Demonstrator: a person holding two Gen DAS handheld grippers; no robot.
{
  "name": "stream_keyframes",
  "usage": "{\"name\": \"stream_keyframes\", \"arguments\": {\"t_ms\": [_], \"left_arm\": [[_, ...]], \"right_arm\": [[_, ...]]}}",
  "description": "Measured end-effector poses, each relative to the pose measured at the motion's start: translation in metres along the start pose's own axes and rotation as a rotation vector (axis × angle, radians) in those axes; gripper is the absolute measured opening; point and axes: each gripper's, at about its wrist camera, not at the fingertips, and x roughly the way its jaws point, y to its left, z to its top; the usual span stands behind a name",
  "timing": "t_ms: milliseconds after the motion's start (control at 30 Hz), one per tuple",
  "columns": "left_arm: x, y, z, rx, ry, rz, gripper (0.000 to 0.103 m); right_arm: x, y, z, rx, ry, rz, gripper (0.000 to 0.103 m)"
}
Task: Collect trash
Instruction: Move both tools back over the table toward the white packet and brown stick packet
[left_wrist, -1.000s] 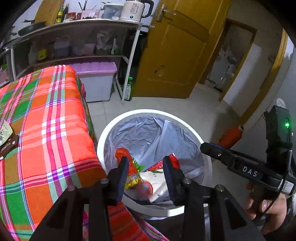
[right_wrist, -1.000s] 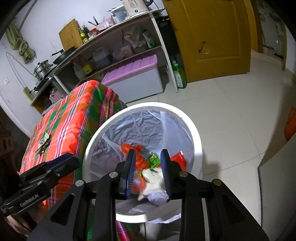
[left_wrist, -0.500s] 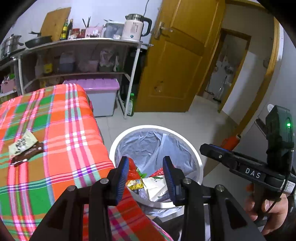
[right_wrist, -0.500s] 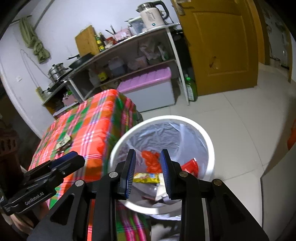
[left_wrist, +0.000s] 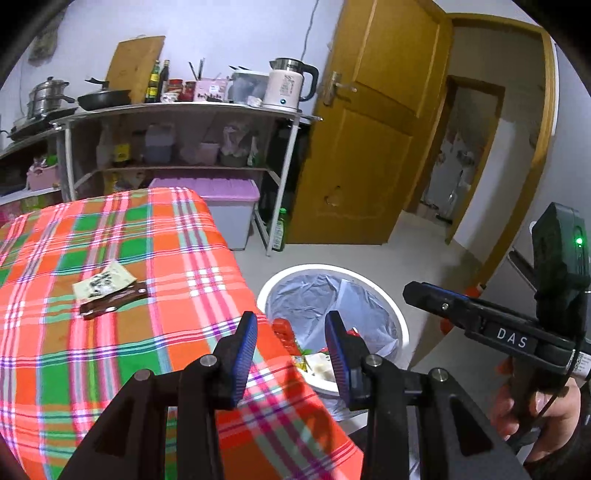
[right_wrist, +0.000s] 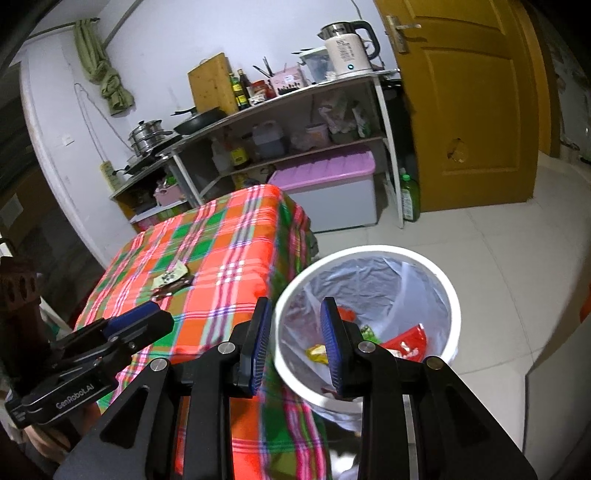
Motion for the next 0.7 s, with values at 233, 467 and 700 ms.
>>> {"name": "stream_keyframes", "arguments": {"t_ms": [233,467,700], "left_arm": [[-0.024,0.019,-0.004,-0.026,-0.029,0.040,0.038],[-0.042,0.035,-0.012,-0.050,-0.045,0.074,0.038],[-0.060,0.058,-0.019,-0.086,-0.060,0.123,0.038]], "right_arm": [[-0.002,0.020,-0.001,-0.030,-0.008,0.030,0.033],[-0.001,0.040,-0.003,-0.069,-0.003,0.061,0.034],[0.006,0.059,-0.005,-0.099,0.012,0.092,0.034]]}}
